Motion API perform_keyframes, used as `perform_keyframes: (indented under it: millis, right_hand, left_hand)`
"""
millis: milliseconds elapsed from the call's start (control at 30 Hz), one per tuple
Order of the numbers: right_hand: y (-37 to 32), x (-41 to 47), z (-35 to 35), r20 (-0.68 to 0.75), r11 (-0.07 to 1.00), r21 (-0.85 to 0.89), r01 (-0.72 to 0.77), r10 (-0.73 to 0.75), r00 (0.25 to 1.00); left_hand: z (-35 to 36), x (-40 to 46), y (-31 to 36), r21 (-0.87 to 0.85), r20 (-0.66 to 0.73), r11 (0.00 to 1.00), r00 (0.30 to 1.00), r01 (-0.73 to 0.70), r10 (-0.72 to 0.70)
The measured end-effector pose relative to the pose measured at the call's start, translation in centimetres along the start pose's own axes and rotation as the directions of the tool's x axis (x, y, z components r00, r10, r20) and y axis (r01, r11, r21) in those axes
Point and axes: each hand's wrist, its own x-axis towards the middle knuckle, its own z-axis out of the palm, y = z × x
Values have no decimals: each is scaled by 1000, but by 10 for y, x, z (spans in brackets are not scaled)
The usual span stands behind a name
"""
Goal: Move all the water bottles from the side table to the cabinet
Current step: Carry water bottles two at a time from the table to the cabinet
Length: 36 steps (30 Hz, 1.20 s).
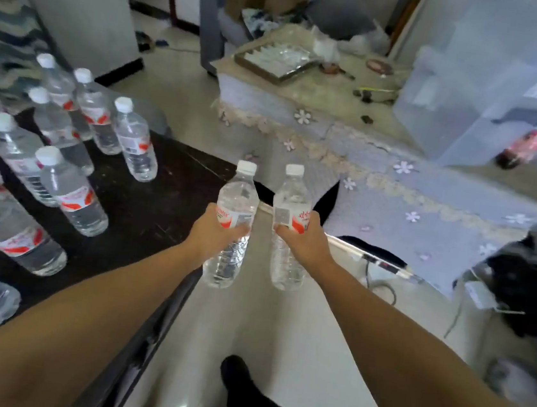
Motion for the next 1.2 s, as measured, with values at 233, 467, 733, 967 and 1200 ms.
perform_keyframes:
  millis: [233, 467, 733, 967, 1200]
  right_hand:
    - [54, -106, -98, -308, 988, 12, -156, 152, 939]
    - [108, -214, -183, -536, 947, 112, -303, 314, 784]
    - [166, -352, -266, -697, 891, 233, -389, 432, 572]
    - [244, -519, -329, -755, 815, 396, -423, 551, 355]
    - [293, -676, -374, -781, 737, 522, -428, 616, 107]
  left_hand:
    - [103, -49, 38, 21, 287, 986, 946, -164, 151]
    - [204, -113, 66, 75, 512, 957, 834, -280, 204]
    - [326, -217, 86, 83, 712, 907, 662, -412, 235]
    - [449, -370, 89, 110, 841, 815, 490, -568, 228]
    - [541, -536, 79, 6, 956, 794, 236, -608, 174]
